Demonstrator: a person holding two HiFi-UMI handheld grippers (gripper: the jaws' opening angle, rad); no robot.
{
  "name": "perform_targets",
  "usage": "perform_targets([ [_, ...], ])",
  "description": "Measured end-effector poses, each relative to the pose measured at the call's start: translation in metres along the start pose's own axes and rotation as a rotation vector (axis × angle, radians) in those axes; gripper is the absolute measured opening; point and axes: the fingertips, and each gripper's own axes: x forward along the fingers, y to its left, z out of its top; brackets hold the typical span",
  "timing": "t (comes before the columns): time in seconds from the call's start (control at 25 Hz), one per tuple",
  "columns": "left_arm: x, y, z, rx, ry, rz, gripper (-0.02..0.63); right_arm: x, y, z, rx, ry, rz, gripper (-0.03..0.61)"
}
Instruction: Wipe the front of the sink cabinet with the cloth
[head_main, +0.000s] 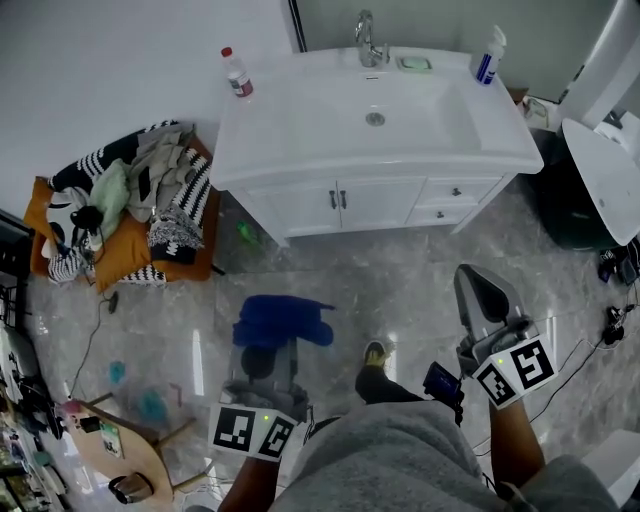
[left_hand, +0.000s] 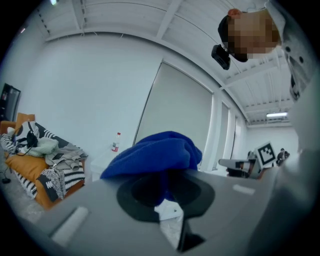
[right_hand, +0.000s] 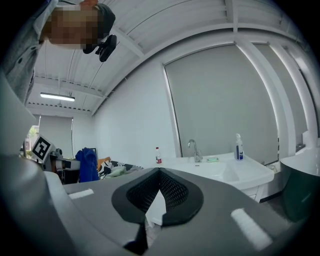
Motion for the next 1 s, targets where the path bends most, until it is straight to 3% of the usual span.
perform_targets([
  [1.0, 0.066, 0.001, 0.017, 0.027, -0.008, 0.060, 0.048, 0.067, -0.038, 0.008, -0.007, -0.016, 0.089, -0.001],
])
